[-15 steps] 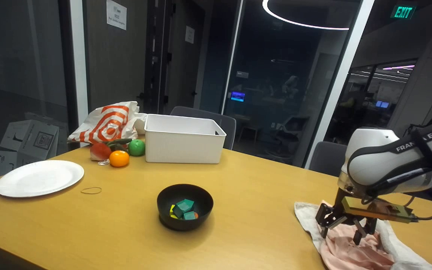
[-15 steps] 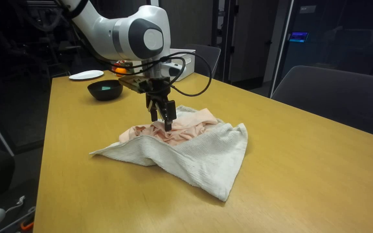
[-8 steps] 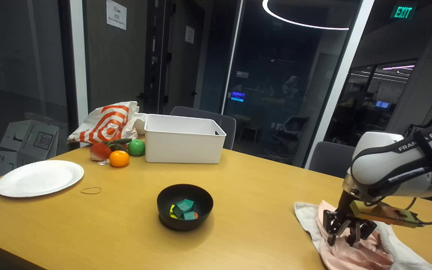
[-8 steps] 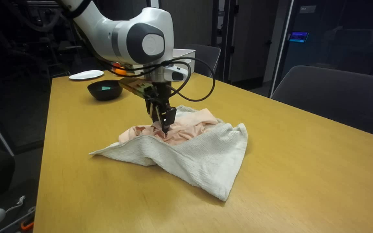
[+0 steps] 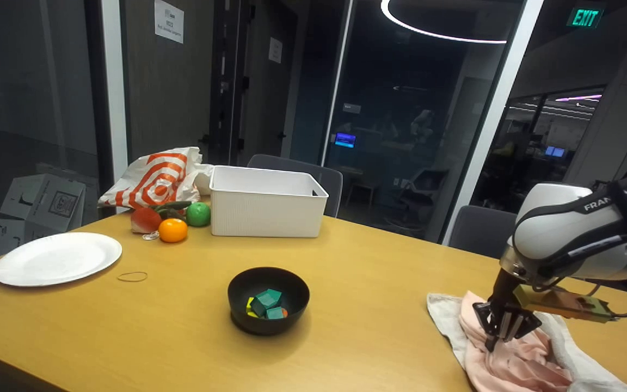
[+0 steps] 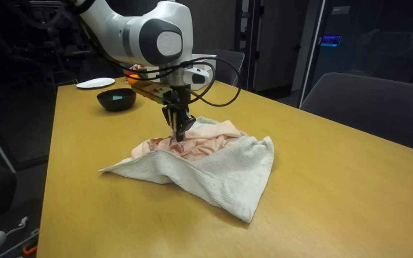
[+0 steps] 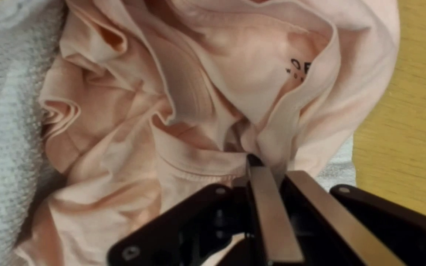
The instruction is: Remove the pink shirt from the white towel, move it to the left and slide the white towel to the right
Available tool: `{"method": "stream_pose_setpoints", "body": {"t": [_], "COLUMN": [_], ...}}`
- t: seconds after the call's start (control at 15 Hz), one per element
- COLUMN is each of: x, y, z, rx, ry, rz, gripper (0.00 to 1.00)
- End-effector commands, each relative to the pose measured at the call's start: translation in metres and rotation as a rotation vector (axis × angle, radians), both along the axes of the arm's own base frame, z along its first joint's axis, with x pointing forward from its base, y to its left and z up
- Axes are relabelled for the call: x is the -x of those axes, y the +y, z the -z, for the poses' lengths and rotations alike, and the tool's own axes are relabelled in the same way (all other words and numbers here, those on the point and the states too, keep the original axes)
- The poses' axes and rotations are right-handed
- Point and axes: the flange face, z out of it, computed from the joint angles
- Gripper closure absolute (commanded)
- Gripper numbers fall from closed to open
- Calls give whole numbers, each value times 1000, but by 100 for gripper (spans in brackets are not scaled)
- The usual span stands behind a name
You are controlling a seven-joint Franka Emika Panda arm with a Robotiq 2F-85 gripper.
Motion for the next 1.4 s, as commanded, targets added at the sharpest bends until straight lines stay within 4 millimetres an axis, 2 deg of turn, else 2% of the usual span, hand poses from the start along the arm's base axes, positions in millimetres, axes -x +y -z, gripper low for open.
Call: {"method": "stream_pose_setpoints", "body": {"t": [0.0, 0.13, 0.4, 0.67, 1.0, 1.2, 1.33], "x": [-7, -13, -25, -23, -5, 6, 8], "y": [-3, -3, 9, 42, 88, 113, 127], "z": [-42, -66, -129, -196, -267, -297, -300], "rx": [28, 59, 112, 140, 152, 122, 84], "ry": [-83, -139, -311, -516, -766, -915, -958], "rz": [-27, -41, -90, -157, -226, -257, -279], "gripper": [94, 94, 94, 94, 94, 93, 93]}}
